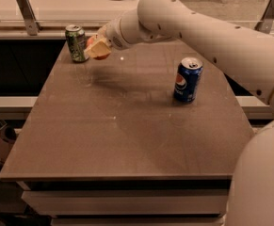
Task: Move apple near green can
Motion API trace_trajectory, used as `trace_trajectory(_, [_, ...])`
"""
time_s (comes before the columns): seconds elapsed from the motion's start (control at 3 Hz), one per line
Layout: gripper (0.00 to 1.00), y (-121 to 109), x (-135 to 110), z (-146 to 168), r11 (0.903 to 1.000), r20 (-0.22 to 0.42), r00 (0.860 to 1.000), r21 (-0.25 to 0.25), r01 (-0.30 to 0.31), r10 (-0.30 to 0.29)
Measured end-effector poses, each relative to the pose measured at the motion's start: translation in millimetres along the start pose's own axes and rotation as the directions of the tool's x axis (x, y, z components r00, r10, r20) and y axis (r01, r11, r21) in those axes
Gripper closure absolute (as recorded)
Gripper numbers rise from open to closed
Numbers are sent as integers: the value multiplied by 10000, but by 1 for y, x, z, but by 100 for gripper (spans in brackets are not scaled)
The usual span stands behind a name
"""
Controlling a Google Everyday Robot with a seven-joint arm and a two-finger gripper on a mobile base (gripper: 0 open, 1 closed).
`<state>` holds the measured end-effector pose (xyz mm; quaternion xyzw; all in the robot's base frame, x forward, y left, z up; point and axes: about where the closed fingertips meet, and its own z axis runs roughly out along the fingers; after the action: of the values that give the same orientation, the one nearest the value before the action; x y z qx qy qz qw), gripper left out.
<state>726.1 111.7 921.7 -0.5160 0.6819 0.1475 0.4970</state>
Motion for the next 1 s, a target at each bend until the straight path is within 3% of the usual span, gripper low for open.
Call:
trace_trajectory(0.33, [100,-5,36,36,9959,-102,9962,-266,-865,863])
trace_trajectory(1.0, [100,-7,37,76,9934,98,9956,-678,-920,929])
